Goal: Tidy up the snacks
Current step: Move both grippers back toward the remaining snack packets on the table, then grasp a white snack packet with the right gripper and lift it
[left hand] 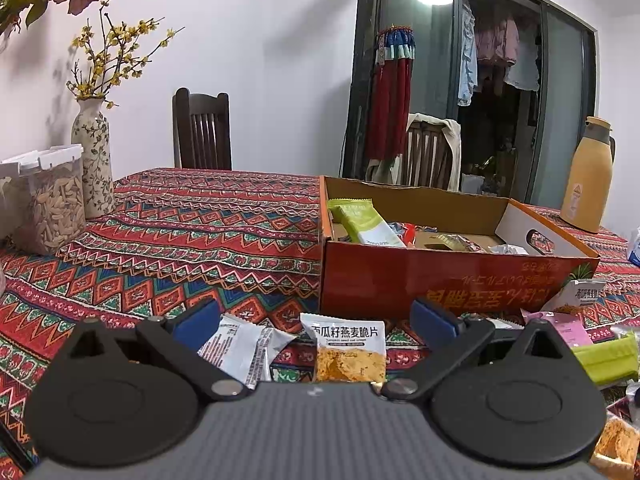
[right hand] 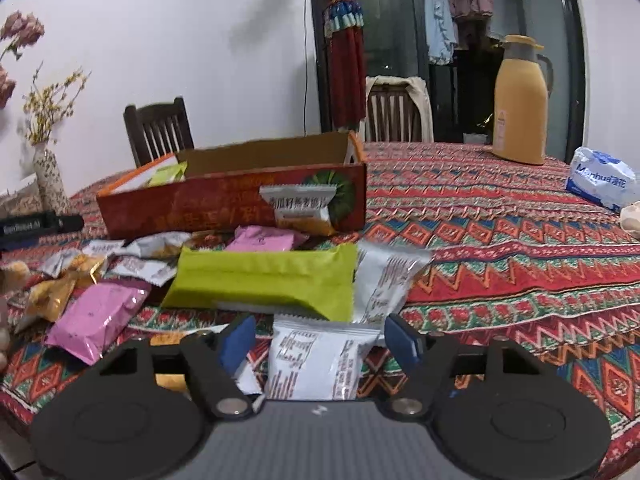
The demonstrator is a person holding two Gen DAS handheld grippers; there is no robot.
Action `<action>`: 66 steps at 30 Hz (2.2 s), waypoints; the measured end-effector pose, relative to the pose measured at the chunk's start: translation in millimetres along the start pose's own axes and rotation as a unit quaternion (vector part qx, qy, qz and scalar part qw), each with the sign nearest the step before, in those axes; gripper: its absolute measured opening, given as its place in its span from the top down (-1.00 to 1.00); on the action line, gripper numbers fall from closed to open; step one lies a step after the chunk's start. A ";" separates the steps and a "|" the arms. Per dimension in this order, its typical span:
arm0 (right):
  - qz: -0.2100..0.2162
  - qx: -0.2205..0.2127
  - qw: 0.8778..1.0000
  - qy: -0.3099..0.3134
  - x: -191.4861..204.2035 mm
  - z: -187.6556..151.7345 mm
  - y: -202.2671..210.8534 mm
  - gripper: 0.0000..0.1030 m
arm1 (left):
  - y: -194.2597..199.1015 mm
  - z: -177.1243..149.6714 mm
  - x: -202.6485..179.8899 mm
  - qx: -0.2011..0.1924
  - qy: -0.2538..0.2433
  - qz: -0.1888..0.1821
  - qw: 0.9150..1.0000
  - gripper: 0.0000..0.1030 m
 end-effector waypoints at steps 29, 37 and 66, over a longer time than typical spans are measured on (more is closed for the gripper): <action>-0.003 0.007 1.000 0.023 3.7 -13.4 -0.4 0.24 | 1.1 1.0 1.6 0.001 0.003 0.007 1.000 -1.00; -0.031 -0.034 0.999 0.006 -16.3 -2.7 13.6 0.24 | 1.5 1.3 2.1 0.001 0.004 0.008 1.000 -1.00; -0.052 -0.110 0.993 -0.001 -36.6 33.7 -31.6 0.24 | -1.5 0.6 1.0 0.008 0.007 0.016 1.000 -1.00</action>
Point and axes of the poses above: each gripper's, at about its wrist camera, not at the fingertips, and y roughly against the way its jaws point, x to its left, z to its top, the point moved 4 cm from there along -y, roughly the way its jaws point, and after that the axes turned 12 degrees about y, right-handed, at the moved point
